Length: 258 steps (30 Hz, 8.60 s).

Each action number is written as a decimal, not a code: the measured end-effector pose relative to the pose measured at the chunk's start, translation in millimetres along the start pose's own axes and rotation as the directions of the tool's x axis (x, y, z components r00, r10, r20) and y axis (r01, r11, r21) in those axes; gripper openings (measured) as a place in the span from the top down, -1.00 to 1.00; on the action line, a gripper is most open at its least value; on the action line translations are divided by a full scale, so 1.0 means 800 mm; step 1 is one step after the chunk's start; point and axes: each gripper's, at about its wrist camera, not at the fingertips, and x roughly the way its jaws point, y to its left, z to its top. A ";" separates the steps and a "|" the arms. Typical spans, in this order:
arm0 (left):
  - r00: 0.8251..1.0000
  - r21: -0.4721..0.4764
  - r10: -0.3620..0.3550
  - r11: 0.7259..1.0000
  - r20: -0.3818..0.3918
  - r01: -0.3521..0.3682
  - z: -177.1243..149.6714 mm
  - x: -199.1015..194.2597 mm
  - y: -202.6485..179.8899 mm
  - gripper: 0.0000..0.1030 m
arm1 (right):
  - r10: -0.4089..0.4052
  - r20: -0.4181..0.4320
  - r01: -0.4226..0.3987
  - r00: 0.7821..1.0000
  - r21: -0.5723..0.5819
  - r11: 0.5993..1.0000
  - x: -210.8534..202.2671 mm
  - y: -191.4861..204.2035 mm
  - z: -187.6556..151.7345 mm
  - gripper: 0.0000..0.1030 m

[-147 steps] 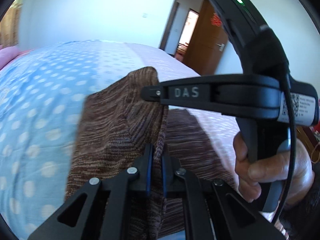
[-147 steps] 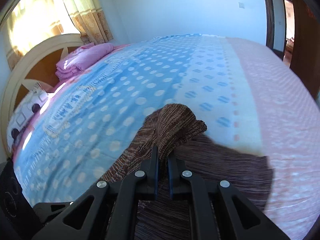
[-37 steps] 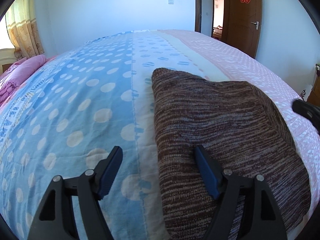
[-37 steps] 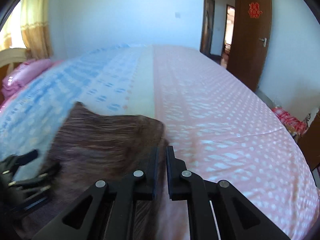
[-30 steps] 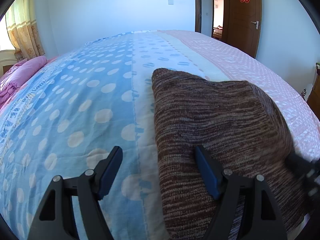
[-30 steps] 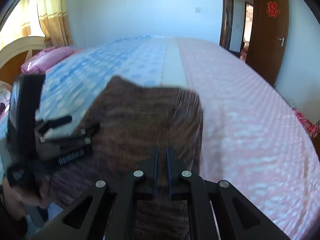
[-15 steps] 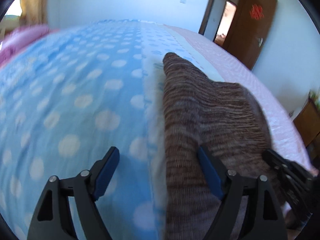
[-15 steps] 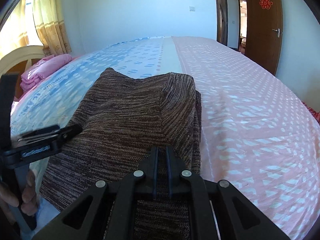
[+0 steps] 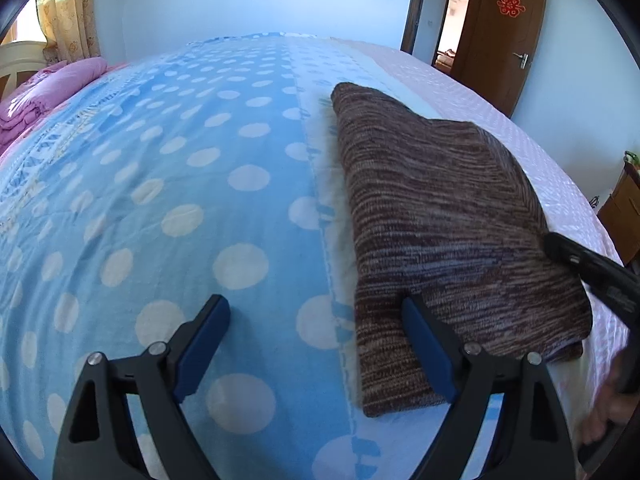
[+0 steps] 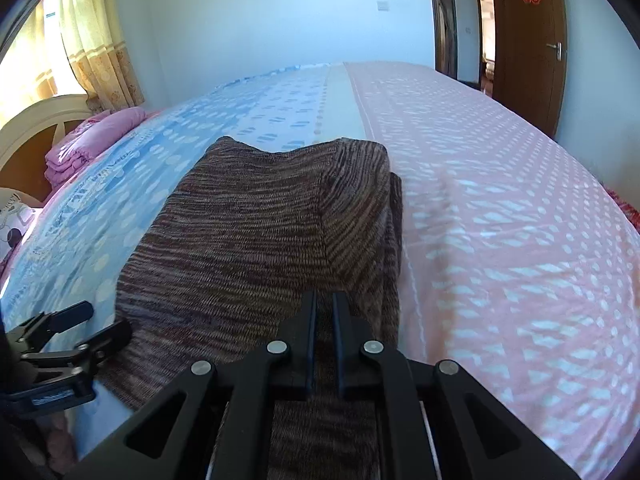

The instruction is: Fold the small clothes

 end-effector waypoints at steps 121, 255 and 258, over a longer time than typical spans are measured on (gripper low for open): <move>0.894 0.299 -0.400 0.895 0.201 0.333 0.037 -0.155 -0.204 0.54 | -0.169 0.442 0.071 0.881 0.229 0.971 -0.331 -0.069 -0.063 0.73; 0.856 0.319 -0.181 0.948 0.485 0.020 -0.124 -0.380 -0.183 -1.00 | -0.415 0.452 0.379 0.790 0.171 0.909 -0.511 0.020 -0.173 -0.62; 0.855 0.325 -0.183 0.945 0.485 0.018 -0.125 -0.382 -0.185 -1.00 | -0.412 0.448 0.380 0.793 0.165 0.910 -0.508 0.022 -0.175 -0.63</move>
